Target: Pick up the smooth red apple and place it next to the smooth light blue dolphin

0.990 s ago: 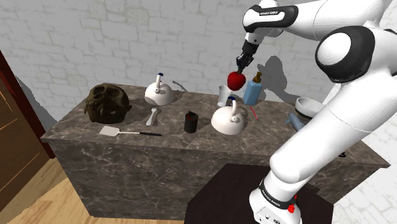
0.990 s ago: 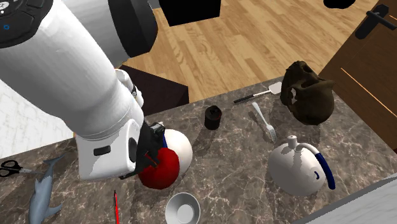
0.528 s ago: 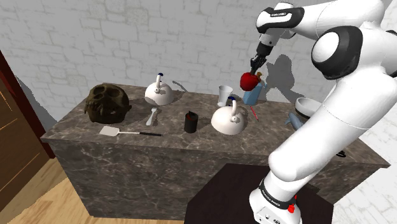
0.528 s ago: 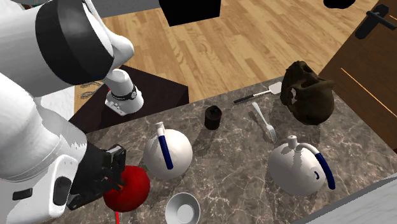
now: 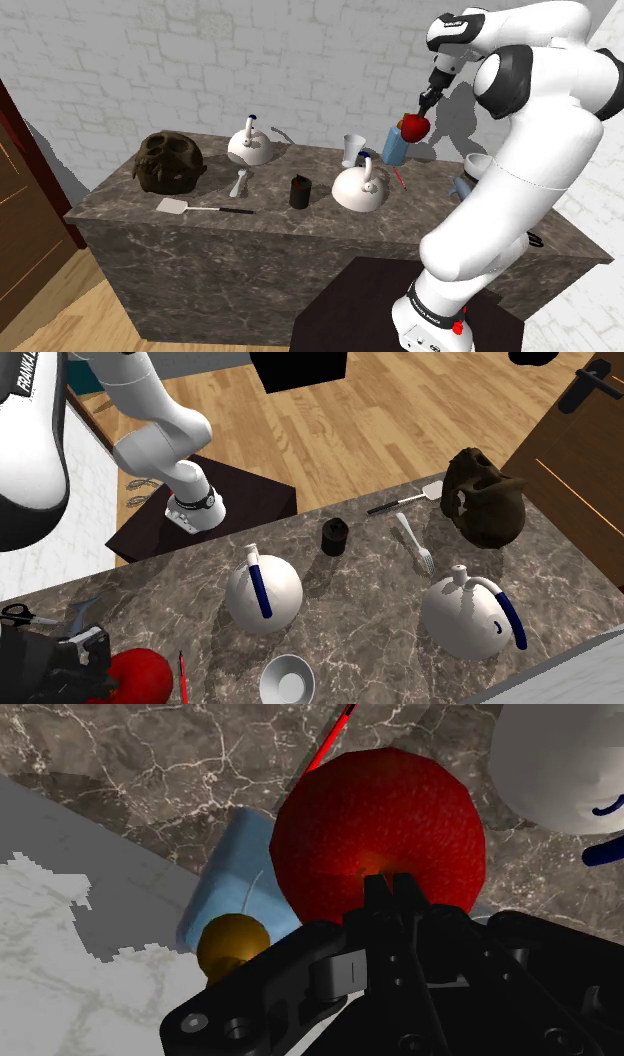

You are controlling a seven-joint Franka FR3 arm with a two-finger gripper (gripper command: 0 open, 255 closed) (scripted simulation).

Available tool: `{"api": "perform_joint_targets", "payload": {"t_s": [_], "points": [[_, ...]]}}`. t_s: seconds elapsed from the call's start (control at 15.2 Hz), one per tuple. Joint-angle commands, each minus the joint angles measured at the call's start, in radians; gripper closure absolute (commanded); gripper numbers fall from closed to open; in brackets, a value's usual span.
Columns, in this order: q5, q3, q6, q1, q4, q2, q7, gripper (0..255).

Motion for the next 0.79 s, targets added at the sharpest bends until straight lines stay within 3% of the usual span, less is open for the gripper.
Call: {"api": "perform_joint_targets", "payload": {"t_s": [0.0, 0.4, 0.73], "points": [[0.021, -0.027, -0.012, -0.029, 0.03, 0.029, -0.06, 255], [0.128, -0.092, -0.084, -0.148, 0.207, 0.19, -0.232, 255], [0.235, -0.111, -0.175, -0.297, 0.416, 0.358, -0.356, 255]]}}
